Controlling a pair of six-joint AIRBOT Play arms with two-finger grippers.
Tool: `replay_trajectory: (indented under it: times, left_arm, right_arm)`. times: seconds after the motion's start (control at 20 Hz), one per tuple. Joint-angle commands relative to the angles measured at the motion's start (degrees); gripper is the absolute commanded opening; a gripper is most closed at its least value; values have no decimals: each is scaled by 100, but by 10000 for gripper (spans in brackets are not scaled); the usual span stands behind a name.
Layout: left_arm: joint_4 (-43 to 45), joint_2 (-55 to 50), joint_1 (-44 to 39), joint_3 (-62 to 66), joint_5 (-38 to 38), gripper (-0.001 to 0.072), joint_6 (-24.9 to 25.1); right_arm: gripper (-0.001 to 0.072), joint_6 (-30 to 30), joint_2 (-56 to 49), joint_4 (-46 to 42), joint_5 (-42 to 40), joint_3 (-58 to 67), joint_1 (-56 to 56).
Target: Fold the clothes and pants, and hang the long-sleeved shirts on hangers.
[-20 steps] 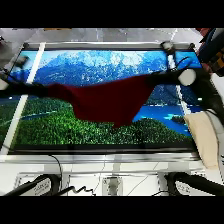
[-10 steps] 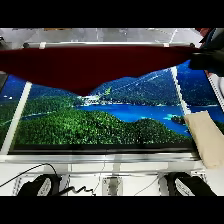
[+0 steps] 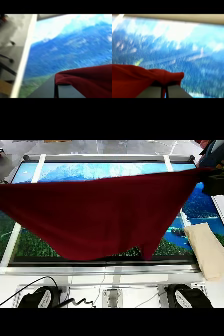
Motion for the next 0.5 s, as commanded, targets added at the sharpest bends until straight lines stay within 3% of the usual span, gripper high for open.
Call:
replay_trajectory:
  times: [0.0, 0.15, 0.45]
  left_arm:
    - [-588, -186, -2, -627, -114, 13, -4]
    - [-1064, -704, -4, -1384, 201, 13, 87]
    - [-1987, -2299, -4, -1727, 2896, 13, 79]
  right_arm:
    - [16, -7, -627, 179, 590, 0, 0]
    - [16, -9, -1622, 195, 511, 0, 0]
    - [17, 4, -3720, 1154, -1207, 0, 2]
